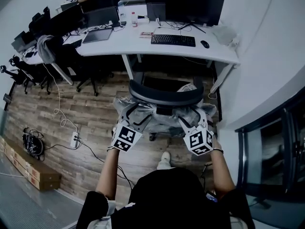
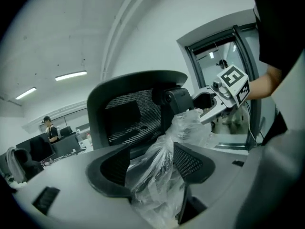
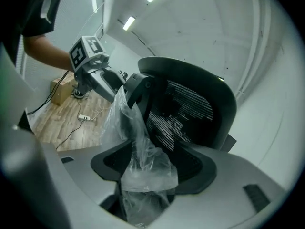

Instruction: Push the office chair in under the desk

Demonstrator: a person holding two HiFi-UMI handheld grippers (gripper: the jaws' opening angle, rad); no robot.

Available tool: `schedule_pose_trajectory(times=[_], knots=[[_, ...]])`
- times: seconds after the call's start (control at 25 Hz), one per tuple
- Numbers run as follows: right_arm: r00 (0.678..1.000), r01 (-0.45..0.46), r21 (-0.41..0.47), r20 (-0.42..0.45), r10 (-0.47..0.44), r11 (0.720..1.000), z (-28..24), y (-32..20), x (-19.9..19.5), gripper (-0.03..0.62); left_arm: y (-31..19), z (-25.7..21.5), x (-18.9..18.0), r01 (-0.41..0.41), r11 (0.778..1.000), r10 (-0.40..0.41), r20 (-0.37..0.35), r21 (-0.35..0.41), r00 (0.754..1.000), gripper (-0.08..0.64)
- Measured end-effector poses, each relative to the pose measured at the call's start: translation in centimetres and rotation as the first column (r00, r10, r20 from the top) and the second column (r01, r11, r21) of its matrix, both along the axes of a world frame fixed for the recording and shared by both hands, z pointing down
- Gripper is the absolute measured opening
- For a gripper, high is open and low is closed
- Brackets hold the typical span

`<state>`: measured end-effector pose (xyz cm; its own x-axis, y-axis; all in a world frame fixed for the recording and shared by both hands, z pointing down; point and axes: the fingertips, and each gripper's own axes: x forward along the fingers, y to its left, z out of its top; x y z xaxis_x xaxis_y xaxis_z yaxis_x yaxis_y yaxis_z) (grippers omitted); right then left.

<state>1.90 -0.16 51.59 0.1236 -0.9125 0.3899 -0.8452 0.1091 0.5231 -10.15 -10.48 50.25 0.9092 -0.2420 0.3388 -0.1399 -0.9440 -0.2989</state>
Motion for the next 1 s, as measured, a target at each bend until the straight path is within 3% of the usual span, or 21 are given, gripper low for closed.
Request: schedule_pose_trajectory(times=[0.36, 0.72, 1.0], knots=[[0.986, 0.037, -0.127, -0.159, -0.057, 0.991, 2.4, -1.6, 1.4, 0.312, -1.8, 2.0, 2.6, -0.102, 0.989, 0.085, 0.151, 0.105, 0.985, 0.377], [0.980, 0.029, -0.157, -0.192, -0.059, 0.987, 3.9, -3.3, 2.5, 0.326, -2.6, 2.7, 3.6, -0.223, 0.959, 0.175, 0.257, 0.174, 0.951, 0.397], [0.976, 0.057, -0.178, -0.199, -0.092, 0.982, 4.3, -4.2, 2.6, 0.344, -3.2, 3.5, 4.2, -0.308, 0.940, 0.252, 0.308, 0.148, 0.917, 0.396]])
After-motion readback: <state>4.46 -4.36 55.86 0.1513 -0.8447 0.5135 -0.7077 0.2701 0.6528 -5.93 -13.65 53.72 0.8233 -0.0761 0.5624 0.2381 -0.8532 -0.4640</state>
